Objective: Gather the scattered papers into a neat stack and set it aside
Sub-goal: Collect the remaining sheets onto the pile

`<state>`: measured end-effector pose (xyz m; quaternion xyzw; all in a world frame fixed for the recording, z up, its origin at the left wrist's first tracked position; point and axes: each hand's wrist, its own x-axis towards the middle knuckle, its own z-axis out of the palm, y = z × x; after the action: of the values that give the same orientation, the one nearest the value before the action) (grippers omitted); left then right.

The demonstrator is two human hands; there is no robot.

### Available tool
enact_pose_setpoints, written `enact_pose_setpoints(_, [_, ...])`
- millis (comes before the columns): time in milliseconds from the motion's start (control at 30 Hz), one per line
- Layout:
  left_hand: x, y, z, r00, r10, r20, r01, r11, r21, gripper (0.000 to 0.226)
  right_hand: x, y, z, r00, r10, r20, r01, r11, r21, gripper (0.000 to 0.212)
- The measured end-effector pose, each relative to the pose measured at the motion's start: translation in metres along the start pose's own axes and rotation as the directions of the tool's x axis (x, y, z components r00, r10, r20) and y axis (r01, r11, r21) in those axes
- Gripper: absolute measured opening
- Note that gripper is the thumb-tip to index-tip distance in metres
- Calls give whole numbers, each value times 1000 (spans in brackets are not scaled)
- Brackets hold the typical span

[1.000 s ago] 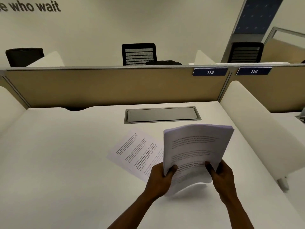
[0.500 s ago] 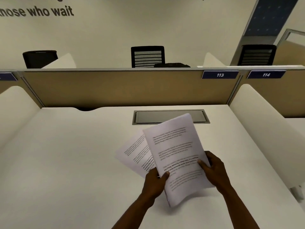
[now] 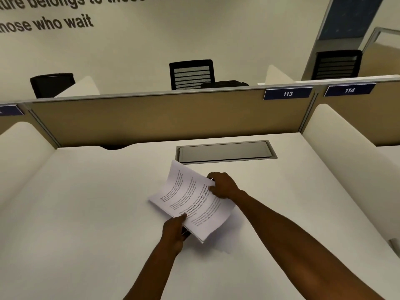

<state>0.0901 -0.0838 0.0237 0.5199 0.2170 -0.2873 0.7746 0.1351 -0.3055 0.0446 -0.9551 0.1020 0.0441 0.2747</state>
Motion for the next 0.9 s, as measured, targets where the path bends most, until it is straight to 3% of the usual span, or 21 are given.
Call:
enact_pose_setpoints(133, [9, 1, 6, 999, 18, -29, -16, 998, 65, 34, 18, 1, 14, 999, 36, 21, -35, 998, -46, 37])
enact_pose_setpoints(400, [21, -5, 8, 975, 151, -165, -104, 959, 262, 32, 17, 17, 36, 985, 158, 67, -146, 976, -164, 55])
enact_pose_setpoints(567, [18, -3, 20, 945, 147, -291, -41, 939, 341, 53, 14, 16, 42, 990, 141, 21, -130, 954, -272, 52])
enact_pose_setpoints(900, [22, 0, 16, 956, 132, -263, -85, 980, 180, 65, 10, 12, 41, 991, 131, 17, -124, 965, -230, 54])
